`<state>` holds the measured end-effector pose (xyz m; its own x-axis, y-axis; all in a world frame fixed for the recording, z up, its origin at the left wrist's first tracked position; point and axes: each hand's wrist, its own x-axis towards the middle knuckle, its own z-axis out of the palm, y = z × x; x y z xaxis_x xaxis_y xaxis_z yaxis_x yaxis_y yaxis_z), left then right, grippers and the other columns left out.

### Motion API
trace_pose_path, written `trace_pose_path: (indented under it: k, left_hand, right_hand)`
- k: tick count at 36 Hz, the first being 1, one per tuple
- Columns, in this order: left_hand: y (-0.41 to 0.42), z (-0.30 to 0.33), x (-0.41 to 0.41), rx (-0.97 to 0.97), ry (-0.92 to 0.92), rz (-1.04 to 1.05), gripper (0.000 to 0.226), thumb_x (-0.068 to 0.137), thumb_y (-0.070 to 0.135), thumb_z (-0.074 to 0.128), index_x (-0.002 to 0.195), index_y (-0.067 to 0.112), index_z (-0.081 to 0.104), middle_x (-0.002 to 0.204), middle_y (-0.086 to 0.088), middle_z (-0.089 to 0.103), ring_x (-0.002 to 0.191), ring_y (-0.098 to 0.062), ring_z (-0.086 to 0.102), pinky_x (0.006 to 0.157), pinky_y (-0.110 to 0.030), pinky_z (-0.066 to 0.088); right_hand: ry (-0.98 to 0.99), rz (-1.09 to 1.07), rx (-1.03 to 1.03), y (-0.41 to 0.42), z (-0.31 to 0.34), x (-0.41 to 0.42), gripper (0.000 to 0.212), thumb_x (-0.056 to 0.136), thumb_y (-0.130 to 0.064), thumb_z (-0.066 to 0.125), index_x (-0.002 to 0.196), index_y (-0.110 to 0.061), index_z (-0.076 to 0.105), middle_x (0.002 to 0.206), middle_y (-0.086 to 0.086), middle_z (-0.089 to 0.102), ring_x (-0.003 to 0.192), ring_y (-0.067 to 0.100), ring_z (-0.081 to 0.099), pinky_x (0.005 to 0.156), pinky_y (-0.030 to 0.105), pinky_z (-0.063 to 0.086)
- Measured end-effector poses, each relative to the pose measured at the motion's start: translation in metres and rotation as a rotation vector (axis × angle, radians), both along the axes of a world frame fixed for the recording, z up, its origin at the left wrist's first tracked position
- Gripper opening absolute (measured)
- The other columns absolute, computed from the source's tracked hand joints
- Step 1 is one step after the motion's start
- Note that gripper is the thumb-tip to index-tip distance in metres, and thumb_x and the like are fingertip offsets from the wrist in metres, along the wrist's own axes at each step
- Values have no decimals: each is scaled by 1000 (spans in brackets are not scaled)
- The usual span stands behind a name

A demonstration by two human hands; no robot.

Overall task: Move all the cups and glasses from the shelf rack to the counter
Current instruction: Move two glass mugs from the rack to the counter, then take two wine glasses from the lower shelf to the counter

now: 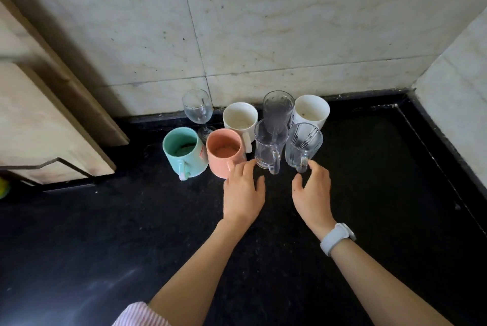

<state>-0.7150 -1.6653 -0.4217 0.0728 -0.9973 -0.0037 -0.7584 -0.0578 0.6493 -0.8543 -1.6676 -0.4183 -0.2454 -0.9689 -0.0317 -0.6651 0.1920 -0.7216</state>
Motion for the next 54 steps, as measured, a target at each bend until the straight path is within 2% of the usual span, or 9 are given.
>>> trace_pose_path:
  k: [4, 10, 15, 23, 29, 34, 38, 44, 54]
  left_hand:
    - [32, 22, 43, -36, -145, 46, 39, 88, 22, 51, 126, 15, 48, 122, -5, 57, 112, -27, 51, 93, -41, 39]
    - [119, 56, 146, -46, -359, 260, 43, 90, 30, 47, 132, 18, 44, 136, 1, 49, 129, -20, 41, 106, -38, 30]
    - [252, 90, 237, 21, -510, 494, 44, 92, 33, 42, 134, 20, 40, 141, 2, 44, 135, -19, 33, 111, -41, 25]
    - [556, 127, 309, 122, -576, 929, 41, 91, 33, 41, 130, 21, 44, 136, 1, 50, 131, -21, 38, 111, -46, 27]
    - [778, 147, 312, 287, -640, 1241, 38, 88, 29, 41, 124, 19, 46, 130, -2, 53, 124, -24, 43, 105, -45, 29]
    - [927, 156, 302, 333, -591, 1525, 38, 89, 34, 42, 124, 20, 48, 131, 0, 52, 124, -22, 42, 100, -42, 33]
    - [1017, 158, 294, 346, -558, 1718, 36, 89, 36, 43, 121, 21, 50, 126, 1, 55, 119, -21, 46, 97, -40, 34]
    - [1118, 158, 301, 372, -508, 1944, 37, 89, 36, 45, 123, 21, 51, 128, -1, 55, 120, -22, 46, 98, -40, 34]
    - [1262, 194, 407, 372, -495, 2109, 39, 92, 34, 42, 128, 18, 48, 131, -5, 54, 121, -25, 47, 102, -42, 34]
  right_hand:
    - [50, 146, -116, 22, 30, 36, 40, 87, -8, 53, 126, -2, 46, 129, 18, 50, 125, 30, 43, 104, 32, 32]
    - [139, 604, -198, 64, 68, 128, 36, 87, -10, 52, 121, -1, 53, 124, 18, 57, 119, 34, 49, 103, 41, 38]
    - [268, 945, -258, 148, 87, 223, 42, 92, -21, 43, 131, -9, 47, 140, 10, 48, 132, 27, 38, 113, 36, 24]
    - [333, 1451, -401, 375, 106, 356, 44, 93, -29, 37, 134, -16, 44, 144, 4, 44, 135, 24, 32, 113, 37, 24]
    - [329, 1830, -532, 578, 126, 431, 41, 94, -32, 35, 131, -20, 46, 142, 1, 45, 134, 21, 33, 112, 39, 25]
    - [289, 2143, -626, 721, 137, 471, 41, 93, -30, 38, 131, -17, 46, 141, 4, 46, 132, 22, 37, 112, 39, 26]
    - [225, 2315, -716, 814, 143, 496, 39, 91, -29, 39, 127, -19, 50, 137, 2, 50, 127, 21, 42, 108, 34, 27]
    - [171, 2489, -799, 934, 149, 542, 38, 92, -30, 39, 126, -20, 50, 136, 1, 51, 128, 22, 41, 108, 36, 29]
    - [103, 2660, -767, 1099, 176, 659, 41, 93, -29, 36, 132, -18, 44, 141, 3, 44, 133, 23, 34, 114, 40, 22]
